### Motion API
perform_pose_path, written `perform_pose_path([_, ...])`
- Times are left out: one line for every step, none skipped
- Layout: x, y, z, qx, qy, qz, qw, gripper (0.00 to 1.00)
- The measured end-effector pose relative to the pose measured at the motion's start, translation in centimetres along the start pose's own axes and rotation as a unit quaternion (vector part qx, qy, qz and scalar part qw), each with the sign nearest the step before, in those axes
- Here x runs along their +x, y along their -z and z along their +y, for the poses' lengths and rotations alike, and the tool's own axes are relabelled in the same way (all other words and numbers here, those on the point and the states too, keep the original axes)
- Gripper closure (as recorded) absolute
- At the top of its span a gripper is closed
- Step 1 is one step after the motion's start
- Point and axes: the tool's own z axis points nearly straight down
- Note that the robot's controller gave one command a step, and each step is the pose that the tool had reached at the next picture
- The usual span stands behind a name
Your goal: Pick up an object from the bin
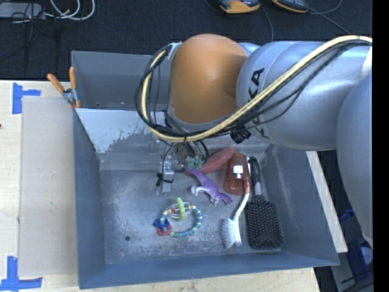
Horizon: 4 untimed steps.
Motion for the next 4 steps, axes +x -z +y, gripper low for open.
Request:
perform_pose_path([-0.1, 0.5, -0.1, -0.001, -0.002, -0.0037, 1.0, 0.0])
perform_pose_path([3.0, -4.5, -4.5, -0.001, 0.086, -0.0031, 0.9963, 0.0])
perform_pose_path([3.5, -6.9, -6.5, 0.001, 0.192, -0.0005, 0.9814, 0.0])
perform_pose_path([1.7, -9.8, -7.3, 0.0, 0.257, -0.0035, 0.9663, 0.0])
